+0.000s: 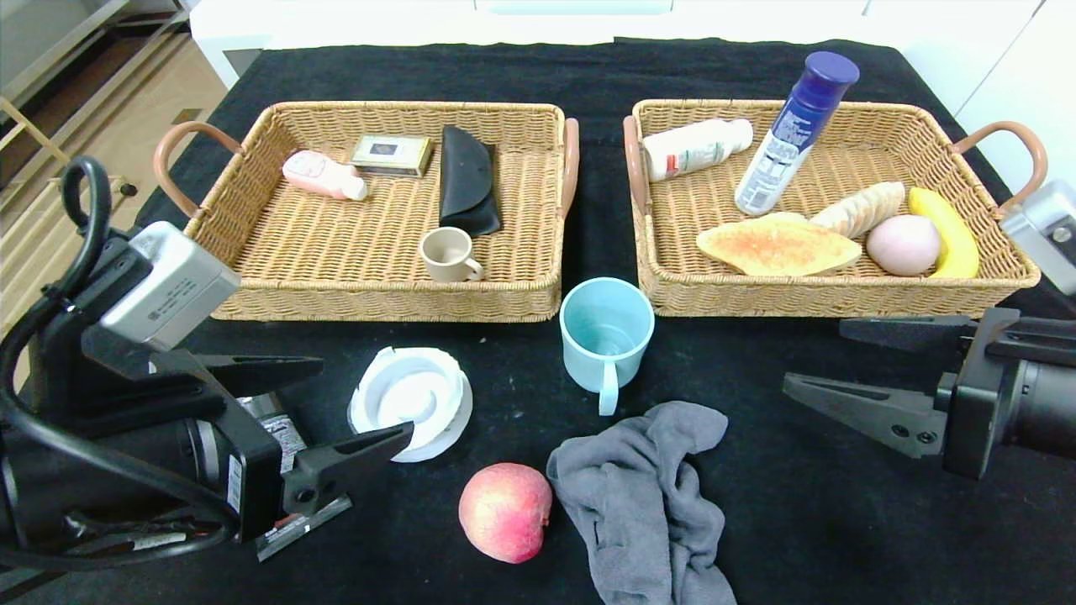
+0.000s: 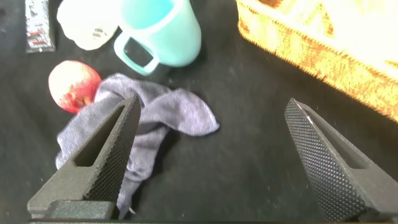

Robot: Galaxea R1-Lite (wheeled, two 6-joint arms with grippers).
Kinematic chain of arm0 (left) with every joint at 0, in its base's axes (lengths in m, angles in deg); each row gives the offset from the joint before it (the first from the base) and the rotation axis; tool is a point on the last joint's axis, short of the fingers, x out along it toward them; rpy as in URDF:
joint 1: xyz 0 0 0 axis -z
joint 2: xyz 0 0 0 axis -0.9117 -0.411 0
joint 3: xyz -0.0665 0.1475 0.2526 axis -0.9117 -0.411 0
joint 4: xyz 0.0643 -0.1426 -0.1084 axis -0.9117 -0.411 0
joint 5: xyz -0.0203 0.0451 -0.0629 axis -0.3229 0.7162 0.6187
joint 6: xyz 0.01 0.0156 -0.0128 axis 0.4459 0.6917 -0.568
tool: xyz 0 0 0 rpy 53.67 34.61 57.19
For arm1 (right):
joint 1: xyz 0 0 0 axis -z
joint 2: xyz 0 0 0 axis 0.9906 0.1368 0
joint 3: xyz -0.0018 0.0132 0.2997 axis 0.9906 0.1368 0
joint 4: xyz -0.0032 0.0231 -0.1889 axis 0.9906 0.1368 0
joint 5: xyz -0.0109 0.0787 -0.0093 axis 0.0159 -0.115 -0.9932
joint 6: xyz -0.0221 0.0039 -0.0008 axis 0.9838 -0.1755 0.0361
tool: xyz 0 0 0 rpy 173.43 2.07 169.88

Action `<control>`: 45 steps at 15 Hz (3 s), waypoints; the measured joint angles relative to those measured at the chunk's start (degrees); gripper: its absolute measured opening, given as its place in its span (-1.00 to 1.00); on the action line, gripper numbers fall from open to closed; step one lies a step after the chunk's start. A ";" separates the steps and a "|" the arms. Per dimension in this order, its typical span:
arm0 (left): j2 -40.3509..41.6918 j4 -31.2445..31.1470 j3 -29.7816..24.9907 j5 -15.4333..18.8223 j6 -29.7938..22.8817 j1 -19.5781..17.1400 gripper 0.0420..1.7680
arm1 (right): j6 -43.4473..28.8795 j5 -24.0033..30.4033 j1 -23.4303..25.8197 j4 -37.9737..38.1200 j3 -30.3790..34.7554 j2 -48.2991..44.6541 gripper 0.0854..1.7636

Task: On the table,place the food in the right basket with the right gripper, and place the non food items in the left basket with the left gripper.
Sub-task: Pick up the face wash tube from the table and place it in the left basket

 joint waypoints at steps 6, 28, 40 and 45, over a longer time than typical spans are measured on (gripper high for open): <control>-5.53 -18.48 13.47 -14.40 -11.15 0.46 0.94 | -0.06 -0.05 1.46 -0.17 0.72 -1.52 0.92; -13.06 -32.73 13.75 -15.86 -43.59 -11.74 0.94 | -0.63 1.72 2.28 -0.06 1.19 -2.82 0.93; -14.98 -22.26 8.41 -13.17 -41.66 -14.88 0.94 | -0.55 1.69 2.29 -0.15 1.29 -2.26 0.94; -15.26 -21.38 7.06 -13.10 -40.91 -15.60 0.66 | -0.56 1.69 2.28 -0.15 1.30 -2.12 0.94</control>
